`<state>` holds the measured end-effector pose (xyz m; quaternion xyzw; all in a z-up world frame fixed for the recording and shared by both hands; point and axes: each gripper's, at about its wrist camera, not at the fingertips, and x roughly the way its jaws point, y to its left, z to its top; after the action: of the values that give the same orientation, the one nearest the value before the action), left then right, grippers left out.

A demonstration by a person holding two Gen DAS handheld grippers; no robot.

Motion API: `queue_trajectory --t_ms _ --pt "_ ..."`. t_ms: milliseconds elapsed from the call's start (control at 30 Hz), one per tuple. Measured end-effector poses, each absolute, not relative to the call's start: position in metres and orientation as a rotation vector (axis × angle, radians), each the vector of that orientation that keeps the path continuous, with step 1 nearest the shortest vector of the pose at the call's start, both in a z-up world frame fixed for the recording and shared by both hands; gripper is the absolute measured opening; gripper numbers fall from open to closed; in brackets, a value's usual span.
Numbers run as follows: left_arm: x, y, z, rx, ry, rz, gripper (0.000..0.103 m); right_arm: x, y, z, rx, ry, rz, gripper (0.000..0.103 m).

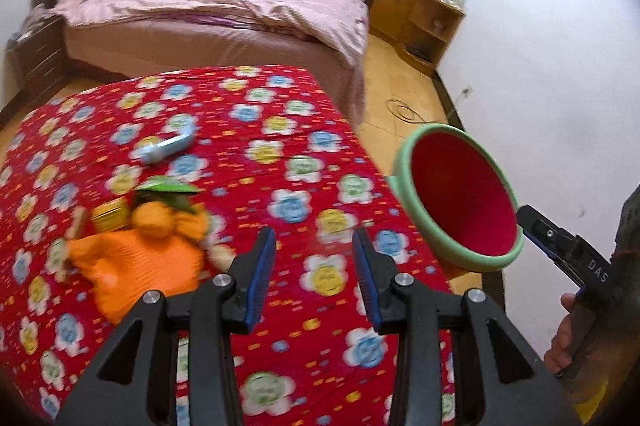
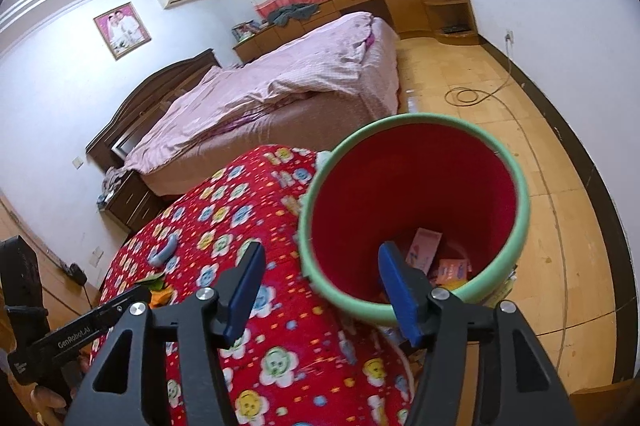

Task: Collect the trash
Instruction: 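Move both tools back over the remaining trash on the bedspread, then grasp the orange mesh bag with the right tool and lift it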

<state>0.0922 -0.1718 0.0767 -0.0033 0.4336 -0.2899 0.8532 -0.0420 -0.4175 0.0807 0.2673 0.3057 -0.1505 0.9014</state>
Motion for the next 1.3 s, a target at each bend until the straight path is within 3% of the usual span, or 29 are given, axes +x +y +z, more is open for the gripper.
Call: queue_trajectory --t_ms 767,1300 --pt "0.096 -0.016 0.056 -0.115 0.941 -0.272 0.039 0.015 -0.294 0.08 0.455 0.738 -0.072 0.07" --pt "0.107 0.027 0.04 -0.113 0.928 -0.161 0.039 0.057 -0.227 0.057 0.387 0.846 0.008 0.07"
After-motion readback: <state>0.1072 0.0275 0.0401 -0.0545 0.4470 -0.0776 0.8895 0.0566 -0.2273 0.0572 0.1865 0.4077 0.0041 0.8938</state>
